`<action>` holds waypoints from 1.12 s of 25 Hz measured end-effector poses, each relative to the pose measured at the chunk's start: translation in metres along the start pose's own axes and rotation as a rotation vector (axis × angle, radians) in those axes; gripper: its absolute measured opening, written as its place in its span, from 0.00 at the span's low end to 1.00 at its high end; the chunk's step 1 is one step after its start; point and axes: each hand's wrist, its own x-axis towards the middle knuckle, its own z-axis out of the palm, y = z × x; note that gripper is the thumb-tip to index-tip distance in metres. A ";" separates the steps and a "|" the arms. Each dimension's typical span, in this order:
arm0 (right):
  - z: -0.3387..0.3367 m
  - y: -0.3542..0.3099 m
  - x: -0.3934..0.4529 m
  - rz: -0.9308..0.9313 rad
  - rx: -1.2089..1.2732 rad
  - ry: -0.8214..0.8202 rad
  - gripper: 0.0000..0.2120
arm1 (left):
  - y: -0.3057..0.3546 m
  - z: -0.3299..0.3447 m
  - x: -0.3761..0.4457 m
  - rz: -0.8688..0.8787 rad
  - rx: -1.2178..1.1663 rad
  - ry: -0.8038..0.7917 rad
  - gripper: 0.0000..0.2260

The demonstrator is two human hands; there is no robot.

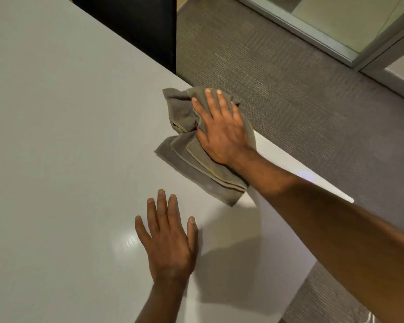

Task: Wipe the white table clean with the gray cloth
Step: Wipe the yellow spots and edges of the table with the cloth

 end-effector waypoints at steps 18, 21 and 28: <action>0.021 0.000 -0.289 0.235 -0.021 -0.039 0.35 | 0.001 -0.005 -0.003 0.002 0.001 -0.042 0.32; 0.020 -0.011 -0.249 0.029 -0.009 -0.055 0.38 | 0.003 -0.010 0.001 -0.015 -0.025 -0.094 0.39; 0.004 -0.025 -0.043 -0.037 -0.037 -0.026 0.35 | 0.003 -0.009 0.002 -0.010 -0.020 -0.076 0.36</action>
